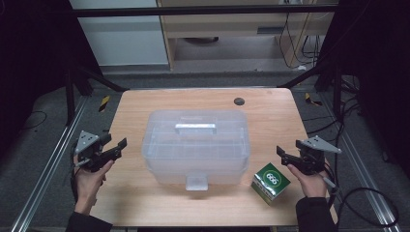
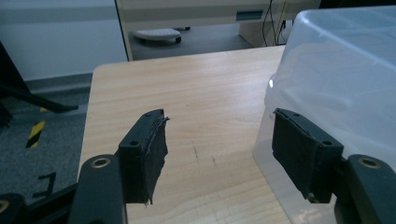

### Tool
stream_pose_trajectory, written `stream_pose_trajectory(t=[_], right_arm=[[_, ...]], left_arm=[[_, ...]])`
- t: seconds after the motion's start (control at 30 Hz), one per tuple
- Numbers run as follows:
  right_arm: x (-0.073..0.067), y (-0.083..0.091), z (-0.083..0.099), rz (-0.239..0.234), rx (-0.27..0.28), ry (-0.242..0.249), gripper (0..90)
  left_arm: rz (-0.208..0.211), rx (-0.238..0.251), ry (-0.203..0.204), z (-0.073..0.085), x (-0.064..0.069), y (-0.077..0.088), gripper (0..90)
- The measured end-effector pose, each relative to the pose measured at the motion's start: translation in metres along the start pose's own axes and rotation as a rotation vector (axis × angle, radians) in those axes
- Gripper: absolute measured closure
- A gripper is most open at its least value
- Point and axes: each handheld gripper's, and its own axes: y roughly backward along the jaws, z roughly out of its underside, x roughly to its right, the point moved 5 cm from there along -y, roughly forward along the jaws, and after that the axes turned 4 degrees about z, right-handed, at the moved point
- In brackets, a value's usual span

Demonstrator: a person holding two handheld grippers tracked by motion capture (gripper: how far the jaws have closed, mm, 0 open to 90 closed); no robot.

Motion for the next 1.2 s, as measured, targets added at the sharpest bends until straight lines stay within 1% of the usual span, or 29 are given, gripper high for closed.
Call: stream_pose_trajectory(t=[0.07,0.1,0.13,0.17,0.2,0.33,0.37,0.43,0.53,0.7,0.77,0.87,1.07,1.1,1.13,1.17,1.2], right_arm=[[-0.004,0.001,-0.003,-0.016,-0.003,0.009,24.2],[-0.005,0.001,-0.004,-0.019,-0.005,0.018,24.2],[-0.007,0.001,-0.005,-0.020,-0.005,0.024,24.2],[-0.007,0.001,-0.005,-0.020,-0.005,0.024,24.2],[-0.009,0.001,-0.007,-0.032,-0.004,0.033,24.2],[-0.012,0.001,-0.009,-0.039,-0.008,0.043,24.3],[-0.014,0.001,-0.009,-0.040,-0.010,0.046,24.3],[-0.014,0.001,-0.010,-0.032,-0.013,0.057,24.8],[-0.014,0.000,-0.012,-0.019,-0.014,0.062,27.3],[-0.015,-0.001,-0.011,-0.015,-0.016,0.069,29.6],[-0.015,-0.001,-0.011,-0.008,-0.021,0.077,32.2],[-0.014,-0.001,-0.011,-0.011,-0.022,0.079,33.6],[-0.014,-0.002,-0.010,-0.013,-0.037,0.089,38.5],[-0.014,-0.002,-0.010,-0.015,-0.037,0.092,38.9],[-0.015,-0.002,-0.010,-0.018,-0.039,0.091,39.3],[-0.015,-0.002,-0.010,-0.018,-0.040,0.096,39.6],[-0.015,-0.001,-0.010,-0.019,-0.041,0.098,39.7]], left_arm=[[0.005,0.007,-0.015,-0.005,0.002,0.000,34.5],[0.009,0.021,-0.034,-0.011,0.004,0.000,34.5],[0.013,0.024,-0.042,-0.014,0.006,0.001,34.4],[0.013,0.024,-0.042,-0.014,0.006,0.001,34.4],[0.017,0.021,-0.052,-0.018,0.008,0.001,34.4],[0.033,0.019,-0.097,-0.032,0.014,0.002,33.9],[0.039,0.022,-0.103,-0.035,0.016,0.003,33.4],[0.052,0.011,-0.120,-0.041,0.017,0.004,33.2],[0.059,-0.003,-0.159,-0.049,0.021,0.005,34.9],[0.077,-0.010,-0.203,-0.061,0.027,0.008,36.3],[0.081,-0.007,-0.207,-0.067,0.028,0.009,36.9],[0.091,0.002,-0.213,-0.074,0.031,0.010,37.2],[0.114,-0.002,-0.255,-0.086,0.040,0.010,38.4],[0.116,0.006,-0.273,-0.089,0.041,0.009,38.6],[0.121,0.004,-0.280,-0.090,0.043,0.009,38.8],[0.126,-0.005,-0.276,-0.090,0.045,0.009,38.9],[0.129,-0.008,-0.287,-0.092,0.046,0.009,39.0]])
